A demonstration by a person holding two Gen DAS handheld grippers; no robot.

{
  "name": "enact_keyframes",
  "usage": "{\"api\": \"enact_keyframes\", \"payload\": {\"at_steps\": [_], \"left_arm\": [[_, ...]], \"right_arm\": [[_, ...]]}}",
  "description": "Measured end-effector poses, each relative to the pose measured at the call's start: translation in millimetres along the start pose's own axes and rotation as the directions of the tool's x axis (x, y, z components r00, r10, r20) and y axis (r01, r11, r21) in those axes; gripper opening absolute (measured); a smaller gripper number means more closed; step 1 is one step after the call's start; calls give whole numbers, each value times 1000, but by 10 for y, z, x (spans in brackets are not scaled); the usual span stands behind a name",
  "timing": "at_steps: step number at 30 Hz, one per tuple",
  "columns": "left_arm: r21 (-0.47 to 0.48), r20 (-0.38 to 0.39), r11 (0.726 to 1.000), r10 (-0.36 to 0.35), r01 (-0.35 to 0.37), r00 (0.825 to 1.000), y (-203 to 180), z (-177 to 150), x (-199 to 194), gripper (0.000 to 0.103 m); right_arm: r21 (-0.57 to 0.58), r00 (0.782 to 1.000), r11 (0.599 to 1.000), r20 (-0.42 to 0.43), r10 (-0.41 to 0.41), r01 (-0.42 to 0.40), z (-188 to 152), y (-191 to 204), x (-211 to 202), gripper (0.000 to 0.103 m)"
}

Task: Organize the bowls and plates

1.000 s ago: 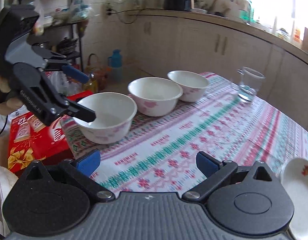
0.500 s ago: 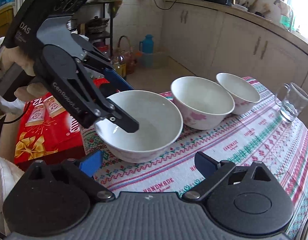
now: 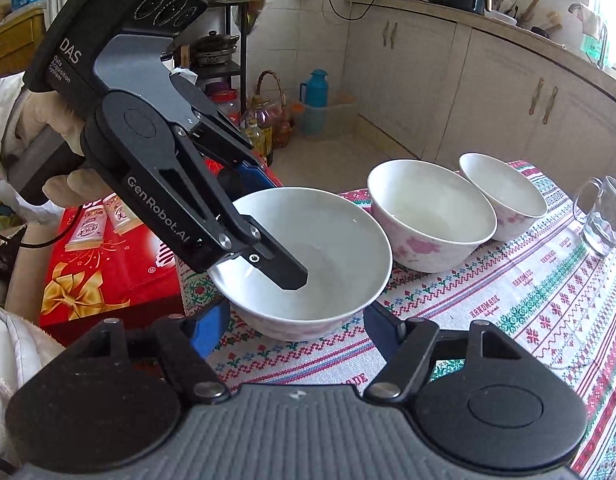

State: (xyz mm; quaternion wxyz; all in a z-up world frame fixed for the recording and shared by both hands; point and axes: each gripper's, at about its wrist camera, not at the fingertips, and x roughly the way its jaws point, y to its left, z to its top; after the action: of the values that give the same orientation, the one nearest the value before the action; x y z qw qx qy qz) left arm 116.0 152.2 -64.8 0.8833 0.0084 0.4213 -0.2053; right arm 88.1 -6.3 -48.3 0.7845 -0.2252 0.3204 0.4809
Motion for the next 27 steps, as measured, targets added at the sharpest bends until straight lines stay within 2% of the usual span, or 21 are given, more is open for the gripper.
{"api": "enact_keyframes", "payload": {"at_steps": [7, 13, 27], "left_arm": [[3, -6, 1000, -7, 7, 1000, -52, 33, -10, 58], [42, 4, 999, -32, 32, 999, -221, 135, 20, 58], [169, 1, 975, -145, 142, 989, -778, 494, 402, 58]], "right_arm": [[12, 1000, 1000, 0, -3, 3, -19, -4, -31, 78], [36, 1000, 999, 6, -29, 28, -98, -32, -170, 78], [137, 985, 975, -6, -174, 173, -455, -277, -657, 78]]}}
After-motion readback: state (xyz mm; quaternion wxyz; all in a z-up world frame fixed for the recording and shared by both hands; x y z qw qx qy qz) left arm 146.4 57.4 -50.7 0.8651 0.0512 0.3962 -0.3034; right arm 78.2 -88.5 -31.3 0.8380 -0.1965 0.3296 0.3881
